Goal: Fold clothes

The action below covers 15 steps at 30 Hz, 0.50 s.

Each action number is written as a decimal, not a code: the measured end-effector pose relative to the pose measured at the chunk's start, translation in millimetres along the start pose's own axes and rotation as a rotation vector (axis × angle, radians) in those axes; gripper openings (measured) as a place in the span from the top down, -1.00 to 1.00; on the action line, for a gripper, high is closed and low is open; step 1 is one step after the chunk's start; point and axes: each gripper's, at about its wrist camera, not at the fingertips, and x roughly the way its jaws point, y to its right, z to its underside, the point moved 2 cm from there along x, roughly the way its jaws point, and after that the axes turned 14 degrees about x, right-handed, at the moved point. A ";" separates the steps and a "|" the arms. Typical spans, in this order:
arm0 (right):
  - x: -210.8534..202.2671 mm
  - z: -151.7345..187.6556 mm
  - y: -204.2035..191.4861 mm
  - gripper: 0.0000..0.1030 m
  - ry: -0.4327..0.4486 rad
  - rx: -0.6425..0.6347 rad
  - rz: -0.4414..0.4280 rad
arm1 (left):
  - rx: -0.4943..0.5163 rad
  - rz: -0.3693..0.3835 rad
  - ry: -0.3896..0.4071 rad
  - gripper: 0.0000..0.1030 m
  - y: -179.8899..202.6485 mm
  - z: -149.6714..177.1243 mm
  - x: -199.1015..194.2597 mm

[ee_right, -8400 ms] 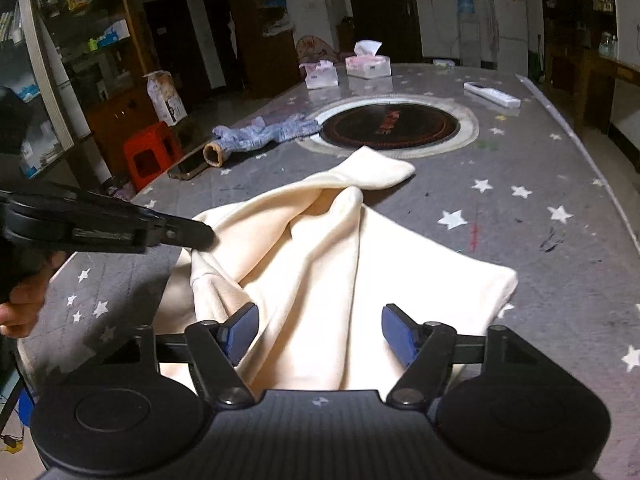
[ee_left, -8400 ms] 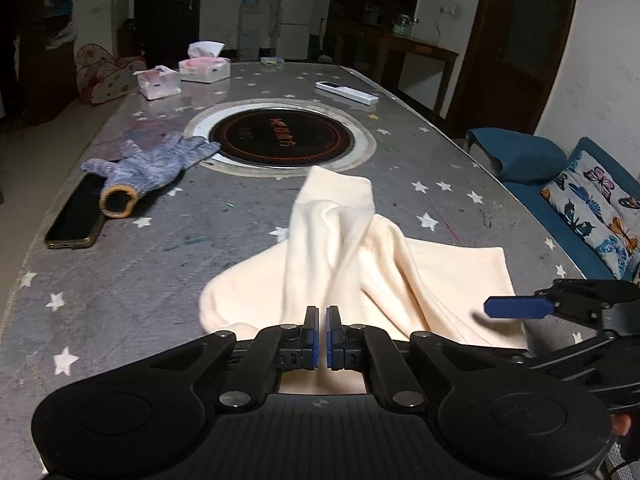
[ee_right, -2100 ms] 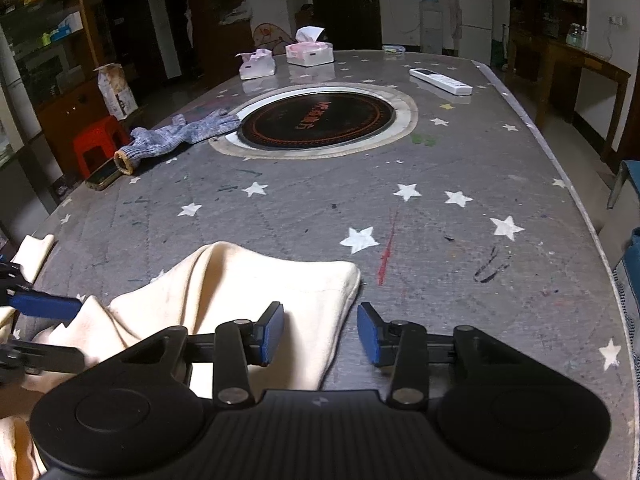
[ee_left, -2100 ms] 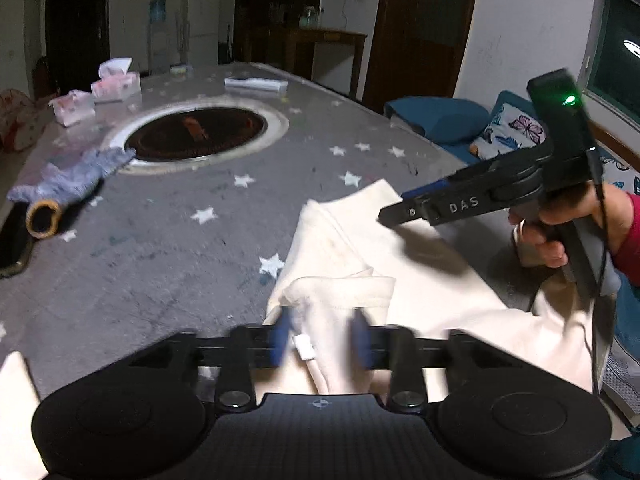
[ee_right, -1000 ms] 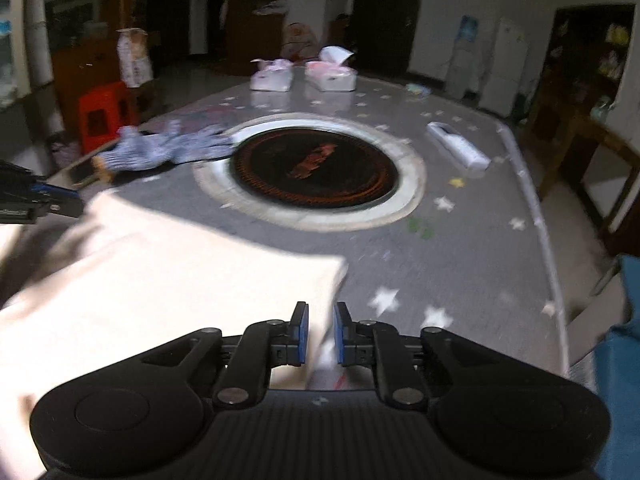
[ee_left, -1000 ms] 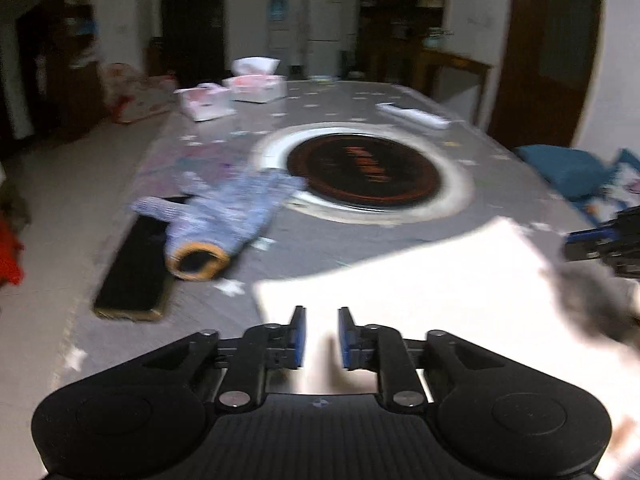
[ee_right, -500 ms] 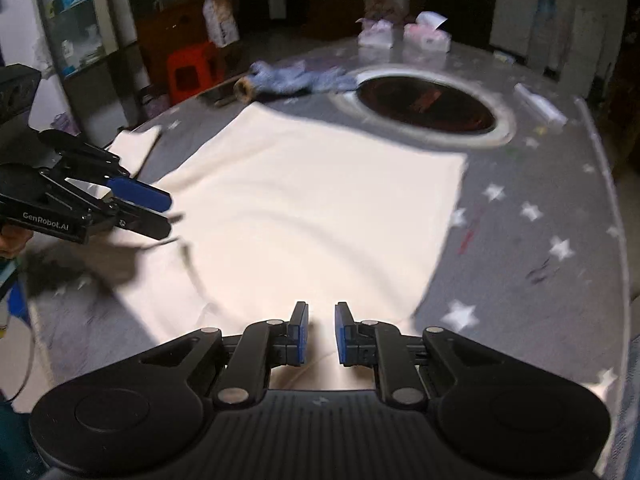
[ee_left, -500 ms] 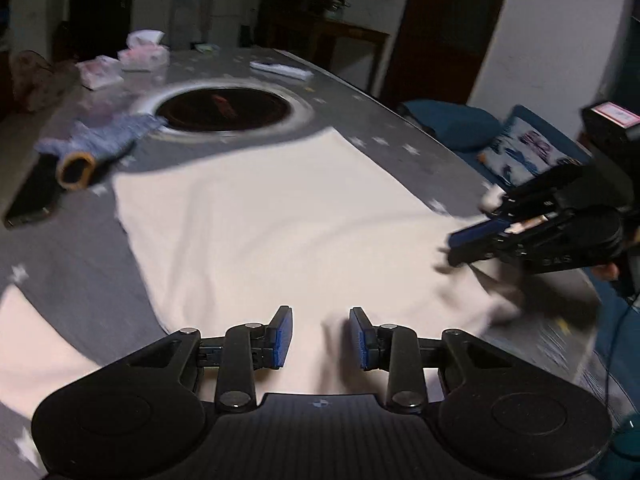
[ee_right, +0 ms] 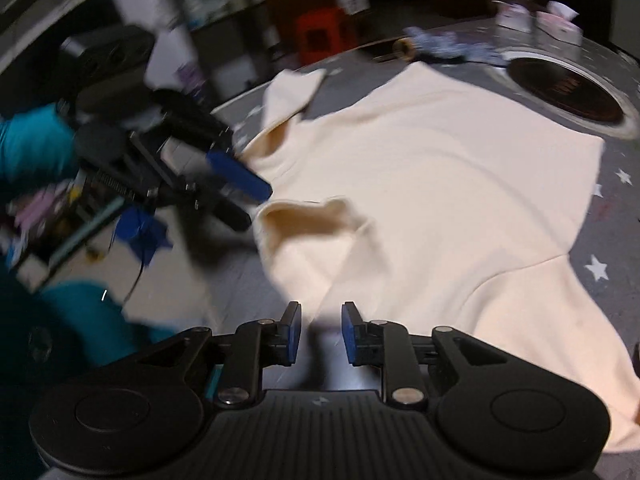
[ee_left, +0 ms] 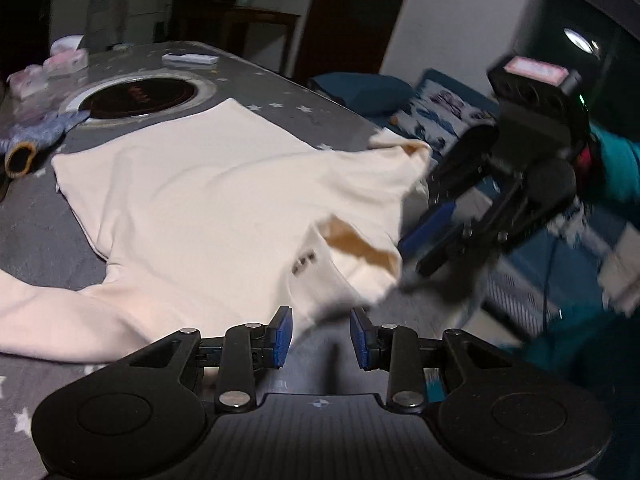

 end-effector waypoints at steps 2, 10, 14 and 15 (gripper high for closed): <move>-7.8 1.5 -4.5 0.59 0.021 -0.014 0.013 | 0.015 -0.030 0.025 0.32 -0.6 -1.7 -11.3; -20.3 -25.8 8.6 0.33 0.158 0.046 0.084 | 0.006 -0.095 0.098 0.08 -5.9 -26.6 -9.2; -2.6 -26.3 -0.1 0.27 0.148 0.007 0.096 | 0.021 -0.091 0.078 0.08 0.0 -30.2 10.5; 3.6 -26.8 -1.9 0.27 0.147 -0.004 0.108 | 0.020 -0.092 0.072 0.08 0.3 -30.6 15.5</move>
